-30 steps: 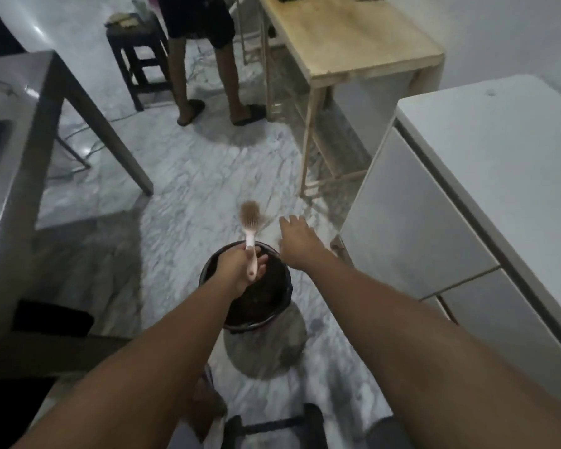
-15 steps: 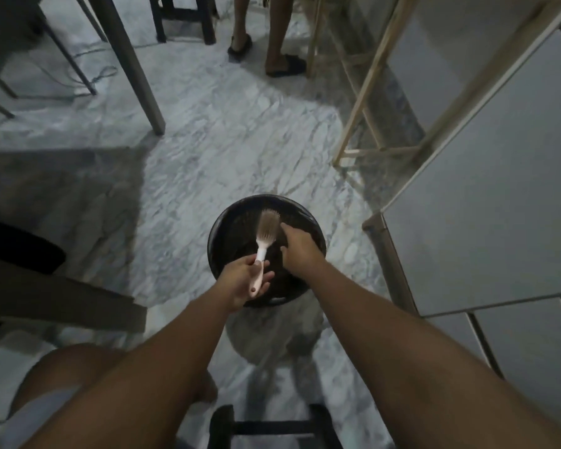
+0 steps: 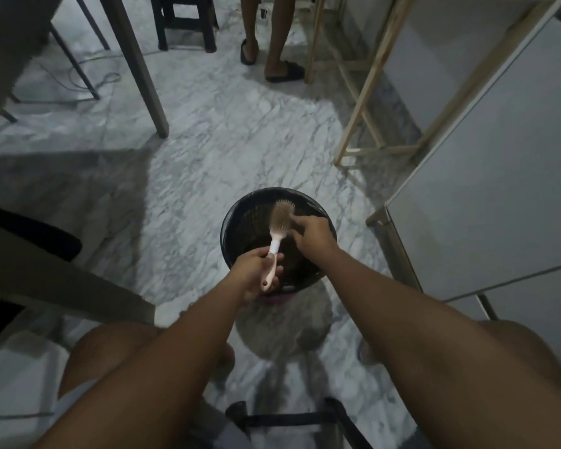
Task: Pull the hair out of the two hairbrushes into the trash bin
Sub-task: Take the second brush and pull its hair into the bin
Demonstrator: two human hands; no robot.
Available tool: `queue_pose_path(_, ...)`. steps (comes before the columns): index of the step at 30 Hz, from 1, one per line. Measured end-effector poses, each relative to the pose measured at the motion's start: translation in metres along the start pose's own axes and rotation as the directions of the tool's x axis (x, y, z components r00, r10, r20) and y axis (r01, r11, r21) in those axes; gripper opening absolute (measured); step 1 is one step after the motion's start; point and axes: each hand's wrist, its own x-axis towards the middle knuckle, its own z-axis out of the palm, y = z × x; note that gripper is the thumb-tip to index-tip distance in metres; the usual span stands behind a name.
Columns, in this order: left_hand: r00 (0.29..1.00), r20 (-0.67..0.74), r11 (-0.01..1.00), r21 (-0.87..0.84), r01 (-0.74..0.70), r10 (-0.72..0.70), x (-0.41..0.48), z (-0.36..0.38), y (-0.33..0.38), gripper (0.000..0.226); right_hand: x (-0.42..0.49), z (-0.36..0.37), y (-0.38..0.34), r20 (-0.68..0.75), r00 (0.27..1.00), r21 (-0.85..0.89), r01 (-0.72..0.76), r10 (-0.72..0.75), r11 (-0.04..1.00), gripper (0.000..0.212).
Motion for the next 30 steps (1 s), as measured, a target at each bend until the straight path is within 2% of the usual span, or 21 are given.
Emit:
queue_pose_path(8,0.997,-0.048,0.992,-0.107,0.06,-0.066,0.05,0.003,-0.012,0.022,0.025,0.022,0.037,-0.05,0.998,0.15,-0.037,0.045,0.988,0.022)
queue_pose_path(12,0.985,-0.162,0.994,-0.098,0.038,-0.054,0.072,0.004,-0.025,0.019,0.035,0.042,0.058,-0.105,0.993,0.193,-0.026,0.047,0.981,0.018)
queue_pose_path(16,0.949,-0.308,0.993,-0.113,0.031,-0.064,0.087,0.005,-0.037,0.019,0.037,0.059,0.069,-0.194,0.979,0.199,0.097,-0.058,0.975,0.014)
queue_pose_path(18,0.936,-0.349,0.994,-0.108,0.014,-0.051,0.096,0.003,-0.04,0.022,0.035,0.067,0.074,-0.261,0.957,0.208,0.183,-0.125,0.961,0.011)
queue_pose_path(20,0.927,-0.372,0.994,-0.109,-0.007,-0.035,0.103,0.0,-0.04,0.02,0.034,0.07,0.073,-0.361,0.923,0.237,0.228,-0.133,0.944,0.009)
queue_pose_path(25,0.919,-0.393,0.985,-0.168,-0.024,-0.045,0.114,-0.003,-0.04,0.024,0.033,0.065,0.067,-0.547,0.837,0.319,0.187,0.02,0.929,0.009)
queue_pose_path(27,0.933,-0.358,0.986,-0.165,-0.036,-0.026,0.113,-0.002,-0.038,0.022,0.035,0.064,0.07,-0.504,0.854,0.369,0.078,0.129,0.926,0.011)
queue_pose_path(28,0.943,-0.334,0.988,-0.151,-0.039,-0.013,0.113,-0.002,-0.037,0.021,0.037,0.065,0.072,-0.411,0.893,0.366,-0.024,0.184,0.93,0.015)
queue_pose_path(30,0.958,-0.286,0.989,-0.139,-0.046,0.005,0.113,-0.002,-0.037,0.023,0.041,0.066,0.077,-0.15,0.947,0.279,-0.234,0.283,0.931,0.043)
